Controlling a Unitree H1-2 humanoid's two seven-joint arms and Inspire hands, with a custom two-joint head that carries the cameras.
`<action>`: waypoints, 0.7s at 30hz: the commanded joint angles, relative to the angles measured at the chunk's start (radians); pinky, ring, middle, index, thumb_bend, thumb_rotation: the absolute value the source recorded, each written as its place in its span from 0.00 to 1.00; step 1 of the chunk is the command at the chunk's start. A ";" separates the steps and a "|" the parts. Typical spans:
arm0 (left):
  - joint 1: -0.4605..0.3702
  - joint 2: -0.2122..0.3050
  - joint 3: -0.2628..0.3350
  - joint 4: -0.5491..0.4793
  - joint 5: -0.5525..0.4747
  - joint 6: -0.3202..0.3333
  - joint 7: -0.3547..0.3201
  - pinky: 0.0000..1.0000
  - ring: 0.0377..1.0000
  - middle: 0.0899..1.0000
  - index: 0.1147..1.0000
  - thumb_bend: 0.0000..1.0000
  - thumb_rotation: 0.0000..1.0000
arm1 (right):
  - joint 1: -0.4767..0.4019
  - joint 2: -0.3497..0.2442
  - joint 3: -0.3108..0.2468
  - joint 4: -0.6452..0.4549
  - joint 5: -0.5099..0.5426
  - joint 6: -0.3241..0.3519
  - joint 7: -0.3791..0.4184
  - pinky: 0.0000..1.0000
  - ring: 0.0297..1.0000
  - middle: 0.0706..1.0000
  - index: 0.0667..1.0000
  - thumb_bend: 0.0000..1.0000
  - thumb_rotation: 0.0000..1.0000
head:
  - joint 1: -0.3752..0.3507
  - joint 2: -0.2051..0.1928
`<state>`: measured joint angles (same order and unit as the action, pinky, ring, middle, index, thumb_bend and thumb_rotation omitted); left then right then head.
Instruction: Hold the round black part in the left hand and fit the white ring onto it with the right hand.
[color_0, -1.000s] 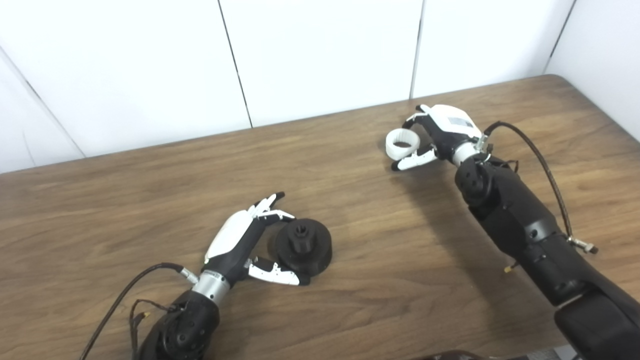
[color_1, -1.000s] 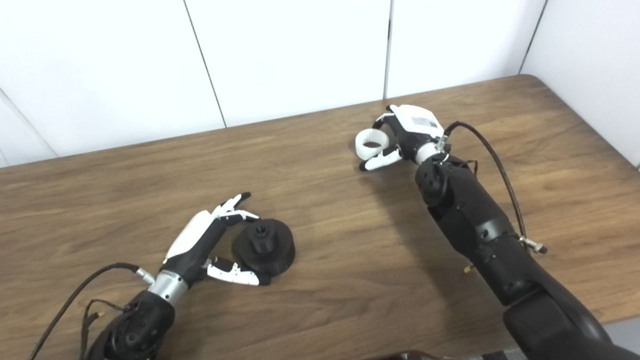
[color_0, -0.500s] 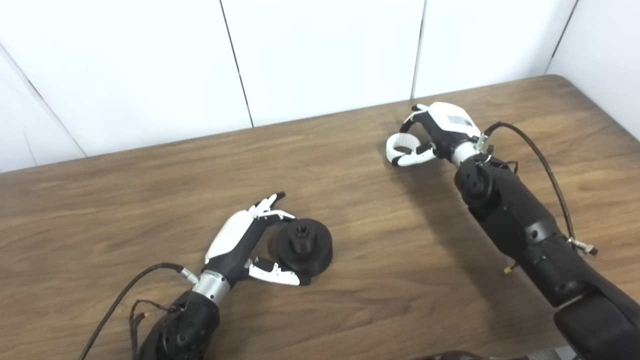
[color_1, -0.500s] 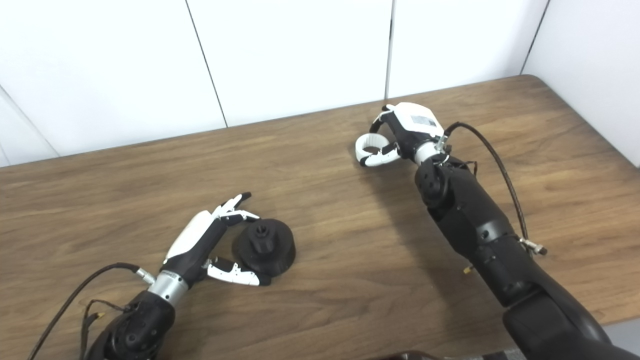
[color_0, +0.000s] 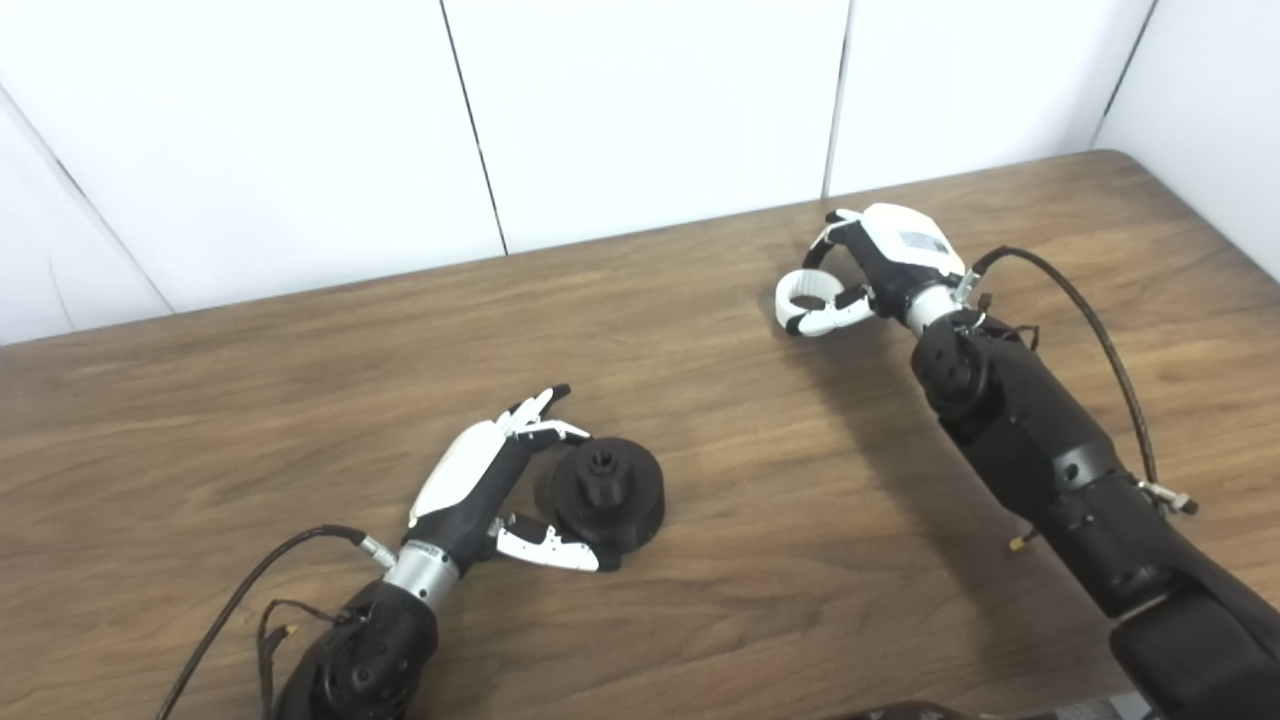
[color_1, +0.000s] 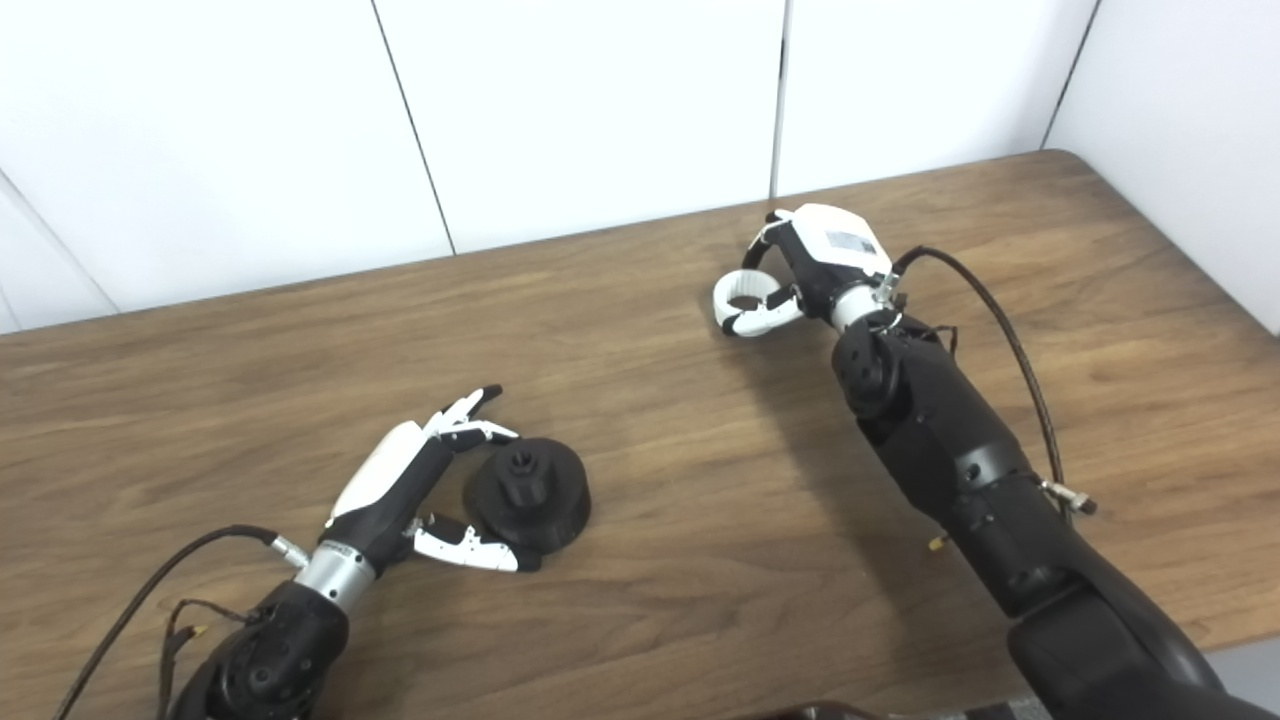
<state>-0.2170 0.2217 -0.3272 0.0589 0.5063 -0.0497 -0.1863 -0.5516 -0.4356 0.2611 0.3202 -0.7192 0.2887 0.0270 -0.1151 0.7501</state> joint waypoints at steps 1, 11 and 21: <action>-0.016 0.005 0.011 -0.023 -0.004 0.002 0.003 1.00 1.00 1.00 0.55 0.97 0.34 | -0.039 -0.015 -0.015 -0.026 0.002 -0.040 -0.032 0.87 0.87 0.89 0.58 0.68 0.30 | -0.001 0.000; -0.022 0.003 0.019 -0.024 -0.001 0.003 0.002 1.00 1.00 1.00 0.55 0.98 0.31 | -0.034 -0.011 -0.029 -0.015 0.020 -0.083 -0.068 0.85 0.86 0.88 0.56 0.68 0.28 | -0.001 0.001; -0.027 -0.001 0.019 -0.018 0.004 0.002 0.003 1.00 1.00 1.00 0.55 0.98 0.31 | -0.043 -0.031 -0.060 -0.099 0.026 -0.076 -0.057 0.89 0.88 0.89 0.56 0.69 0.27 | -0.005 0.002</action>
<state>-0.2176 0.2163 -0.3191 0.0589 0.5083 -0.0493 -0.1932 -0.5428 -0.4381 0.2209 0.2635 -0.6911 0.2340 -0.0132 -0.1197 0.7517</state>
